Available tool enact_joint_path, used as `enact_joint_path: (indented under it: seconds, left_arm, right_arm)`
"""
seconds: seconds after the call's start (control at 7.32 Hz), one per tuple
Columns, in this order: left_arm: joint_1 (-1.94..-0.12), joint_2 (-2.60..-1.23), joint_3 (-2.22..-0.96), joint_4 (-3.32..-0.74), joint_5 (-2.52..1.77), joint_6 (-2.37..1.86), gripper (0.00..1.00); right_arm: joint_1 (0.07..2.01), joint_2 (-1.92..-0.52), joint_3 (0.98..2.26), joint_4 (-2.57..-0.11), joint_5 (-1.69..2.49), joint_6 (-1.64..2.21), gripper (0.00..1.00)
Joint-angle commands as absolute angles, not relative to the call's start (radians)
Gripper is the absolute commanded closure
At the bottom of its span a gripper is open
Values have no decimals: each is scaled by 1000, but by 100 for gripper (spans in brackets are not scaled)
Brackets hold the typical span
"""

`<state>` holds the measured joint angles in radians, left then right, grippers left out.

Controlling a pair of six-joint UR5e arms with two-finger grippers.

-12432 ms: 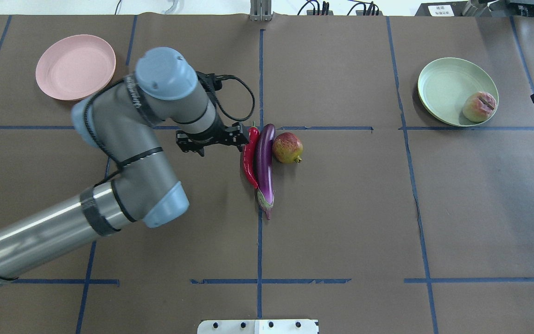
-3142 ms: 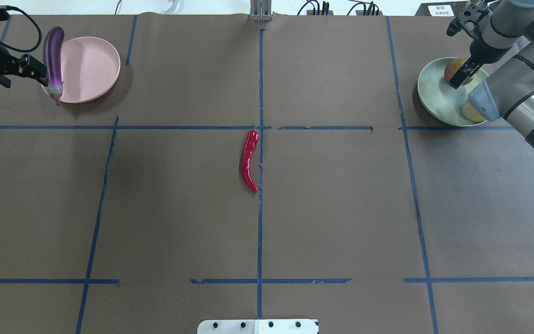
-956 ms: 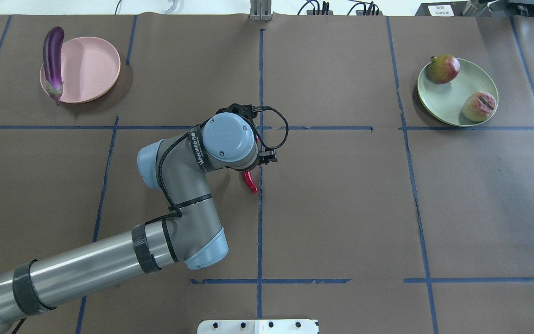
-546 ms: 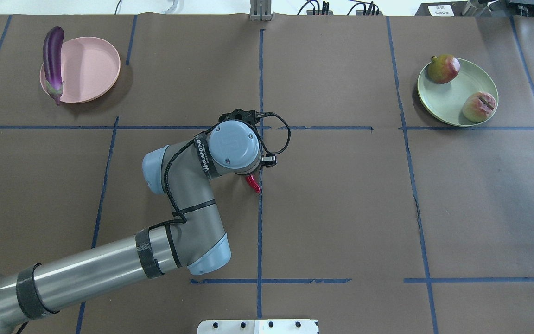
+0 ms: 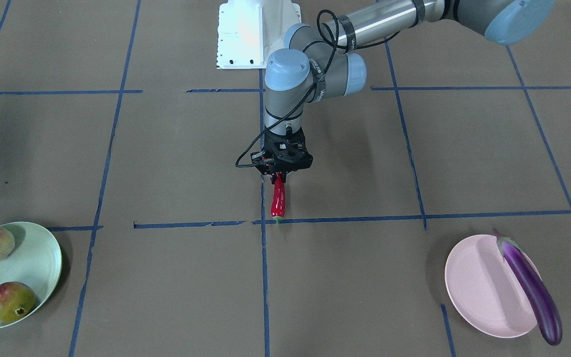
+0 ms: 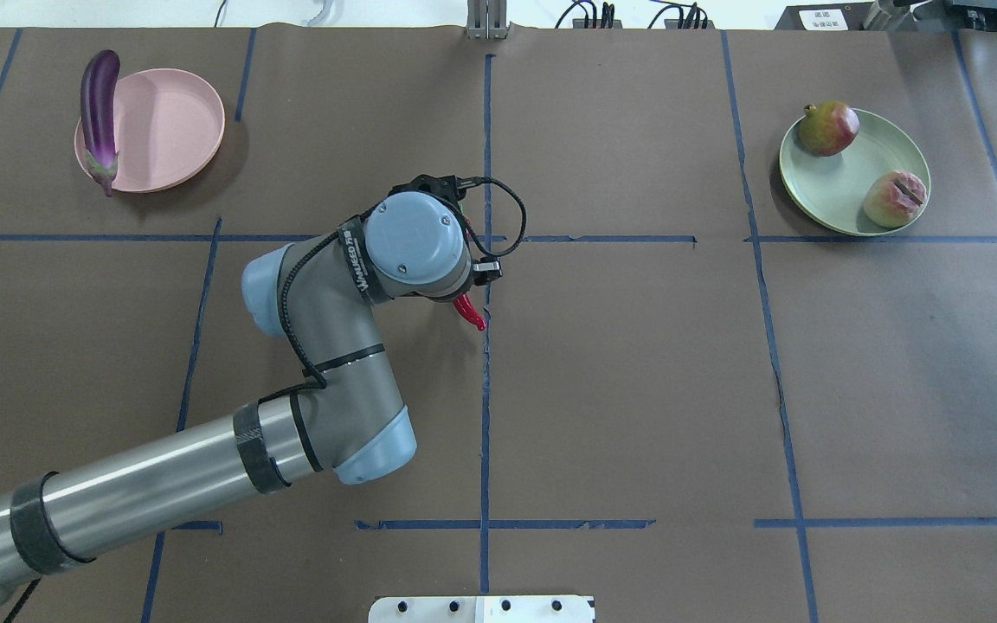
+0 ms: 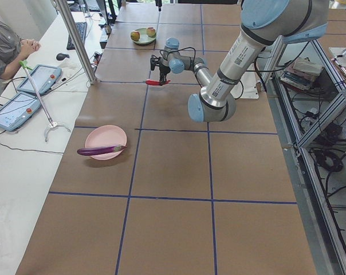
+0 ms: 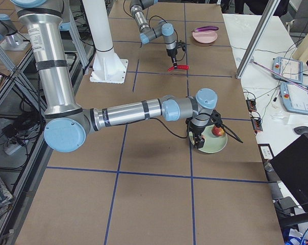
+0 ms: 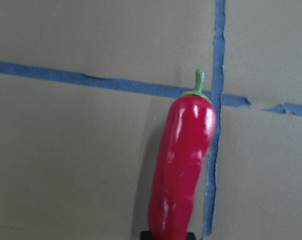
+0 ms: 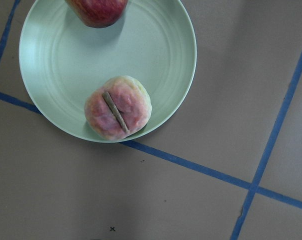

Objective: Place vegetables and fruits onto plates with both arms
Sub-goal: 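Carry the chili with the left gripper onto the pink plate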

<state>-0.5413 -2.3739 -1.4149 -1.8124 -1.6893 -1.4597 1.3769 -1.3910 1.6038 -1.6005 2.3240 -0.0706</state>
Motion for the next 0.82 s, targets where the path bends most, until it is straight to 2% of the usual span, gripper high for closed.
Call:
enact_joint_path:
  seconds: [0.0, 0.14, 0.27, 0.41, 0.68]
  left_arm:
    - [-706, -2292, -1440, -1821, -1768, -1628, 100]
    - [-792, -2263, -1431, -1819, -1770, -1640, 100]
    - [-867, -2252, -1369, -1821, -1775, -1619, 100]
    - [-934, -2252, -1288, -1827, -1801, -1480, 100]
    - [-1058, -2252, -1047, -1995, -1966, -1184, 99]
  right_arm:
    - [1376, -1397, 1606, -1600, 2324, -71, 0]
    - [1377, -1397, 1606, -1600, 2324, -71, 0]
    - [1376, -1397, 1606, -1600, 2325, -71, 0]
    - [1376, -1397, 1605, -1600, 2324, -71, 0]
    - [1376, -1394, 1605, -1601, 2326, -71, 0]
